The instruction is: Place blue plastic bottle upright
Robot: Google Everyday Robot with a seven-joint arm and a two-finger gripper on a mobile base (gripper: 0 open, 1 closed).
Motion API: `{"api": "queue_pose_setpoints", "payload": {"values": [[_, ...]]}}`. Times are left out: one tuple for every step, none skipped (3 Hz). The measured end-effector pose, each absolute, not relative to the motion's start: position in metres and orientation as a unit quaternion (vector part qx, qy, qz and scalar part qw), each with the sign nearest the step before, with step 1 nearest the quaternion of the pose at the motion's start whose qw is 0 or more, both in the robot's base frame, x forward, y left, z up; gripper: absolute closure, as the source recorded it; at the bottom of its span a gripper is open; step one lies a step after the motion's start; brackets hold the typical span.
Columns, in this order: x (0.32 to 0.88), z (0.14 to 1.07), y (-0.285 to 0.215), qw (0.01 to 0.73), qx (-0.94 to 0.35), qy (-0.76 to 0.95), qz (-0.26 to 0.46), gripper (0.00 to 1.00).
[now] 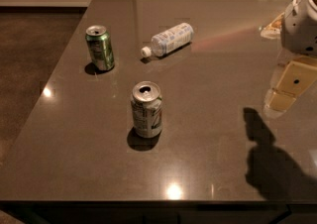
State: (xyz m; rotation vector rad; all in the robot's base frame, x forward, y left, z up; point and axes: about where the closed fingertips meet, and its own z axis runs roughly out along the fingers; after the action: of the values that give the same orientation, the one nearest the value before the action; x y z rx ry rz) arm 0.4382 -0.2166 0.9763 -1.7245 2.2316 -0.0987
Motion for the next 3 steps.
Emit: {"api": "queue_pose_setpoints", "payload": {"values": [[0.438, 0.976, -0.217, 0.159, -0.603, 0.781, -0.034, 0.00], [0.447, 0.974, -0.210, 0.159, -0.607, 0.778, -0.024, 0.00], [0.486, 0.962, -0.184, 0.169, -0.637, 0.752, -0.002, 0.00]]}}
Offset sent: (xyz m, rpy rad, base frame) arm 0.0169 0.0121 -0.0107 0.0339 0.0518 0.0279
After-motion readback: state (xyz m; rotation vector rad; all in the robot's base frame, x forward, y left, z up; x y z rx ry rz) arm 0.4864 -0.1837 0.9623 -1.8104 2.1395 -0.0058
